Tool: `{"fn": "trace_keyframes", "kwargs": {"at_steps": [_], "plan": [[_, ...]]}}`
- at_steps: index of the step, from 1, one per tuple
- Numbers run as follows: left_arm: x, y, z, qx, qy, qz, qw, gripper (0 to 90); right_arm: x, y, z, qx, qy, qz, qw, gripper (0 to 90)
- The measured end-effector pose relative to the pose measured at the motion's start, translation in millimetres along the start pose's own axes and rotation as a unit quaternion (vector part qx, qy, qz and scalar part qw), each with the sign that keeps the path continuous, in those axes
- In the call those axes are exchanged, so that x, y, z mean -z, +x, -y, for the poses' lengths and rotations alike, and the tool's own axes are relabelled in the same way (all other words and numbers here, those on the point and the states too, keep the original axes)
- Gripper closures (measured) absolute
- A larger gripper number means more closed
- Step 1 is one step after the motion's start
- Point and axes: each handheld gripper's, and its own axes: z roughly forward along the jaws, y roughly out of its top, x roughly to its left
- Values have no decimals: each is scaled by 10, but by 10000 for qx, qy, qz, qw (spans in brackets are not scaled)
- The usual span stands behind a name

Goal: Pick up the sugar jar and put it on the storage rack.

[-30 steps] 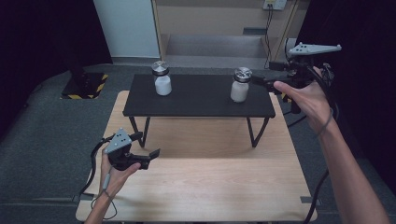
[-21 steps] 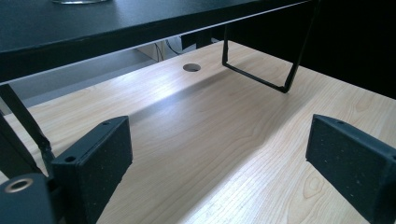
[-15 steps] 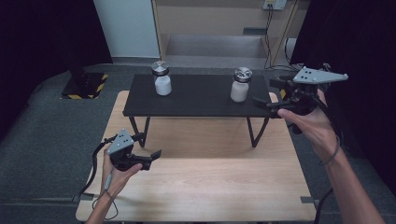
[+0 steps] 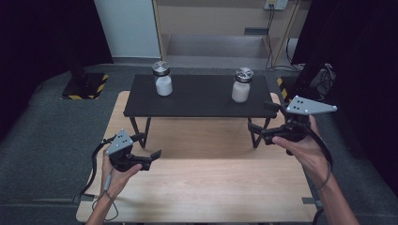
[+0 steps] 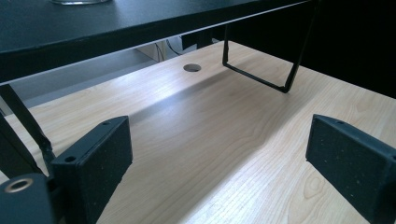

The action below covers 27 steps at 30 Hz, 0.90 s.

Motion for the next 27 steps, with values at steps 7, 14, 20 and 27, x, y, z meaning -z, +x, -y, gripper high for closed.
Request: {"fn": "trace_keyframes", "kwargs": {"at_steps": [7,14,20,27], "plan": [[-9,2,-1,-32,25,28,10000,62,-53,107,370,-59,-12,230,9997,71],[-17,-8,1,-38,33,19,10000,62,-98,213,652,-62,-6,395,9992,71],[0,-4,5,-36,2,-1,10000,62,-174,248,831,-110,63,446,9989,71],[-10,-10,12,-71,-3,-1,10000,62,-171,234,914,-189,21,452,9988,72]]}}
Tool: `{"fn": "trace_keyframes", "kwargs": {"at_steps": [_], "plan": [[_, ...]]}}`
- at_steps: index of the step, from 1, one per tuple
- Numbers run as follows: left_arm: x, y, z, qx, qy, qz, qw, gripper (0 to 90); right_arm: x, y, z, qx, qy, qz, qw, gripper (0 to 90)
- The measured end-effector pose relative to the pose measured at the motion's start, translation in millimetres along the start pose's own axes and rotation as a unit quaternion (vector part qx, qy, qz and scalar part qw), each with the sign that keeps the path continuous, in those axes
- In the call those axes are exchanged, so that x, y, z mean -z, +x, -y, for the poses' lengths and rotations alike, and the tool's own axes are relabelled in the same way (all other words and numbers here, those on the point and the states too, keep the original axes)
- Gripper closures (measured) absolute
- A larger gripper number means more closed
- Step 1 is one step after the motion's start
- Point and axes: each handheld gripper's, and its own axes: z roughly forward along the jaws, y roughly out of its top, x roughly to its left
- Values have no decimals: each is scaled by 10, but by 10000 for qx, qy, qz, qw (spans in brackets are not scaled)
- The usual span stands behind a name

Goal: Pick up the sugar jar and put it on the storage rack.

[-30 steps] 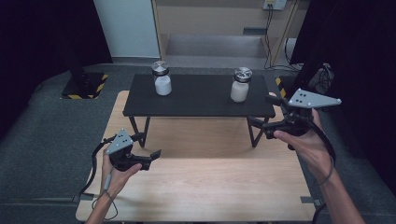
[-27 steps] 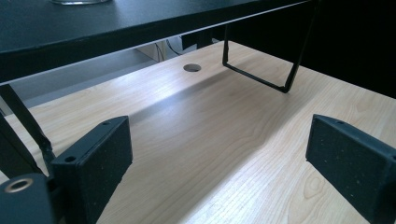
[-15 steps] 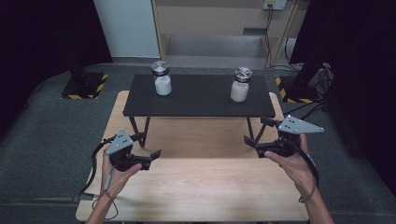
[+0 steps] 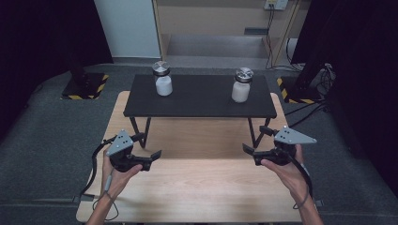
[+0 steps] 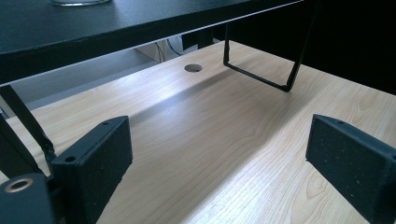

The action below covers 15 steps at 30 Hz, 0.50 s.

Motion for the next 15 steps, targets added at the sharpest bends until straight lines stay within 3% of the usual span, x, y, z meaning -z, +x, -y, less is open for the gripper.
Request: {"fn": "trace_keyframes", "kwargs": {"at_steps": [5,11,15], "plan": [[2,-7,7,-11,-14,1,10000,62,-5,-3,112,-66,-88,46,9999,74],[1,-20,16,-58,-26,-24,10000,62,-46,5,322,28,-262,215,9994,76],[-12,-35,28,-93,-39,-41,9999,62,-93,-20,433,9,-223,253,9994,79]]}}
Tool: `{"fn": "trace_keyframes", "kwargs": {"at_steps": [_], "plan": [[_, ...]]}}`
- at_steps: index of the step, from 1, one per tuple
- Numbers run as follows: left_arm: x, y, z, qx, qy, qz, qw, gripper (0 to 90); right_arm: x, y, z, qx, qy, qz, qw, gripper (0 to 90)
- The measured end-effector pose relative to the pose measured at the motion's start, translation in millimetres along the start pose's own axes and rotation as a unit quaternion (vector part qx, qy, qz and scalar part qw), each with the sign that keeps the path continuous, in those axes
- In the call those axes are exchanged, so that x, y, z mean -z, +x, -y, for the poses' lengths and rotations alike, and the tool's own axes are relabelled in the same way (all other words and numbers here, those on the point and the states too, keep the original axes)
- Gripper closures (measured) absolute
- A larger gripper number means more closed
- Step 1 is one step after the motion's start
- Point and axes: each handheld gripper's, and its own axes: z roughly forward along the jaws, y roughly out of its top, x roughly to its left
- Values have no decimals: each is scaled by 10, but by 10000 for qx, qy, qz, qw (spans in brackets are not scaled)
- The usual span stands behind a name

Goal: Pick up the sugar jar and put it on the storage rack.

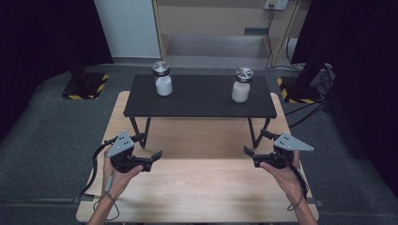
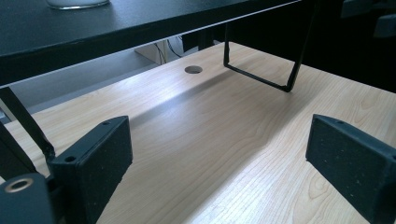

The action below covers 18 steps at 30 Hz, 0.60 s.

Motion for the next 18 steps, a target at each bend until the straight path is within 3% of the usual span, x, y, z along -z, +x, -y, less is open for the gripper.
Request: {"fn": "trace_keyframes", "kwargs": {"at_steps": [12,18], "plan": [[0,-31,18,-64,-42,-82,9999,63,-54,-5,118,3,125,61,9999,83],[4,-27,18,-37,-59,-79,9999,63,-29,-4,98,-22,21,44,10000,83]]}}
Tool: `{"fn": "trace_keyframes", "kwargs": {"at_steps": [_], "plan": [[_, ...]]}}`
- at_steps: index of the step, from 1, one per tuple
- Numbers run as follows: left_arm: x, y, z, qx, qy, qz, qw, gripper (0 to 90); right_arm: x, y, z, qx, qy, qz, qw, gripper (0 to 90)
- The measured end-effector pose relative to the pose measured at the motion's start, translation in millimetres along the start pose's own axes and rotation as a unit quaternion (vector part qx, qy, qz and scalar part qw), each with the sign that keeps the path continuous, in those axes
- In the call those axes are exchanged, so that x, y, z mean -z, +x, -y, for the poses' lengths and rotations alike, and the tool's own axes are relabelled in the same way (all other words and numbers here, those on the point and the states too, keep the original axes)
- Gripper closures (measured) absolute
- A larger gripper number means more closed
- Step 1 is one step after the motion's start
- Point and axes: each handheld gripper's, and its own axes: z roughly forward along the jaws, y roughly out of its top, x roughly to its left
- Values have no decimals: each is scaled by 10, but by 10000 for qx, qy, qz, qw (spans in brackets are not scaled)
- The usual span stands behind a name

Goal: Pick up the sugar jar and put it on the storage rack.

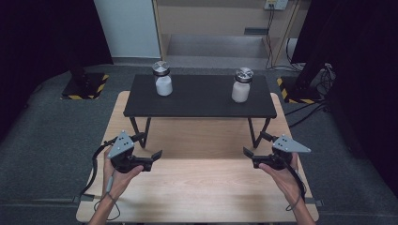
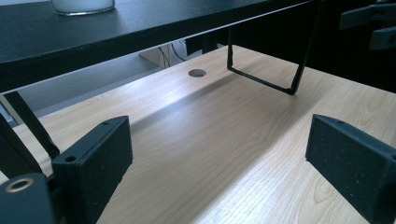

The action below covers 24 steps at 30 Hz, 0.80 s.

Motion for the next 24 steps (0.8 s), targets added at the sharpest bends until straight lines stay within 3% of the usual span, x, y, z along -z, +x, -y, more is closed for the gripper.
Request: {"fn": "trace_keyframes", "kwargs": {"at_steps": [9,24], "plan": [[-5,3,-3,2,4,-26,10000,63,13,-11,-1,-16,-64,-69,10000,83],[-24,29,14,14,-69,0,10000,63,89,6,5,-34,-157,69,9998,83]]}}
